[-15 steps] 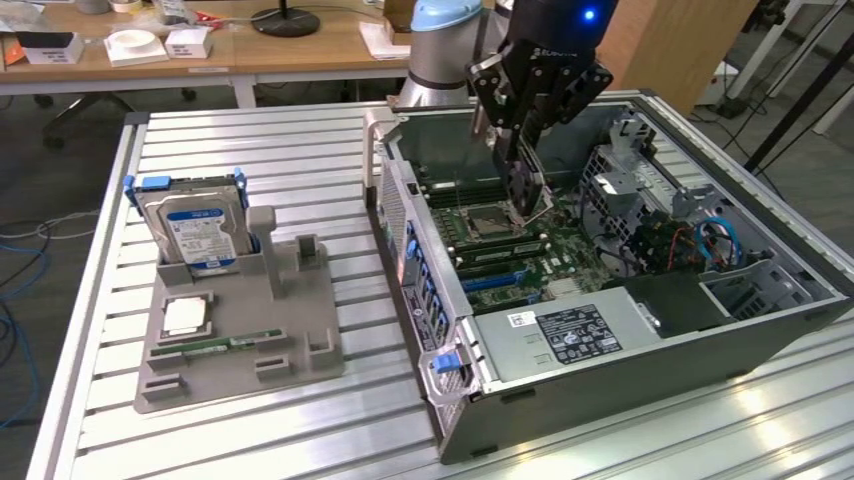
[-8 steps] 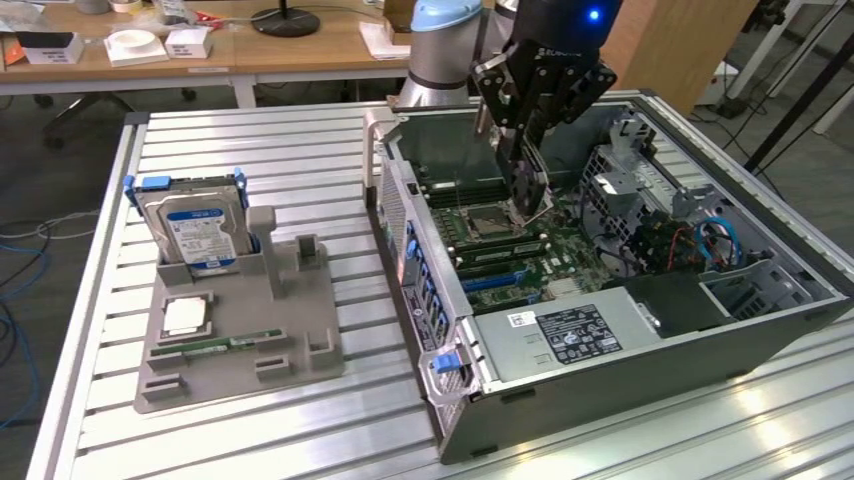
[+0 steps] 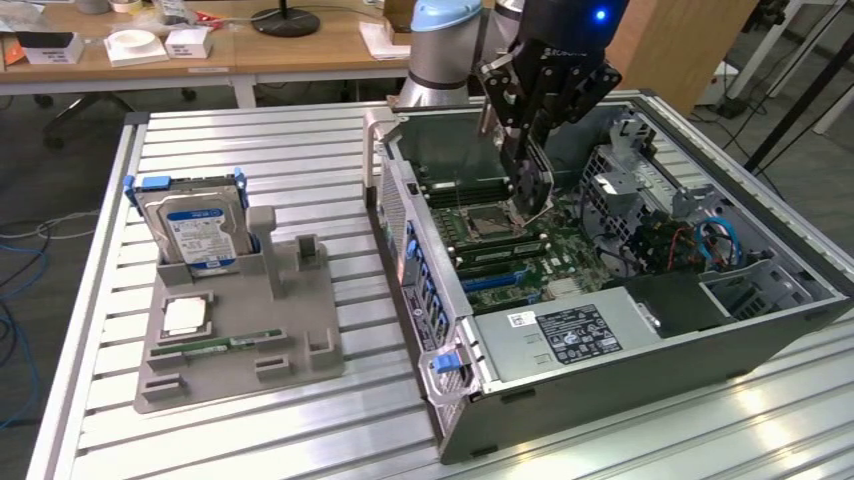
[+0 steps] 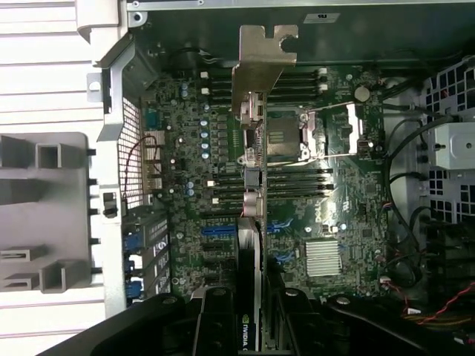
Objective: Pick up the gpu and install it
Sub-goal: 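Pick up the gpu and move the gpu toward the slot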
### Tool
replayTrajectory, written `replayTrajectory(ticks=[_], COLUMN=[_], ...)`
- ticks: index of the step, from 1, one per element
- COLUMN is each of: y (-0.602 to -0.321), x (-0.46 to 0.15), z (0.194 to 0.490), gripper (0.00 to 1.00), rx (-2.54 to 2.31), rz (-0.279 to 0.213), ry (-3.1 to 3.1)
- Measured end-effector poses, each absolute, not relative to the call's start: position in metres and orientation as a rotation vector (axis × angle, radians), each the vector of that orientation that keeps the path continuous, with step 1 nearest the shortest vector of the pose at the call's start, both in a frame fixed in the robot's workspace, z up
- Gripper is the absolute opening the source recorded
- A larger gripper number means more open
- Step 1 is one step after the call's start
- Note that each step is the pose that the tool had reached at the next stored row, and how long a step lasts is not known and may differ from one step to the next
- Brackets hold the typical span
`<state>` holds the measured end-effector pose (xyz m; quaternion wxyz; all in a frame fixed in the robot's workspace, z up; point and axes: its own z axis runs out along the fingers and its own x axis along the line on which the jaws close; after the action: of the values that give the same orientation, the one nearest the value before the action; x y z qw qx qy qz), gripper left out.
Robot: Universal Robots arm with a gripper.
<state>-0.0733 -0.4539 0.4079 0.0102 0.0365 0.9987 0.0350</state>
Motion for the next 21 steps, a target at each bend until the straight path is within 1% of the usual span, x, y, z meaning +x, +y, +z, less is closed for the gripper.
replayTrajectory(ticks=[21], y=[-0.454], x=[-0.058], z=[0.408], gripper=[0.26], rx=[0.114], rz=[0.109], ry=[3.117])
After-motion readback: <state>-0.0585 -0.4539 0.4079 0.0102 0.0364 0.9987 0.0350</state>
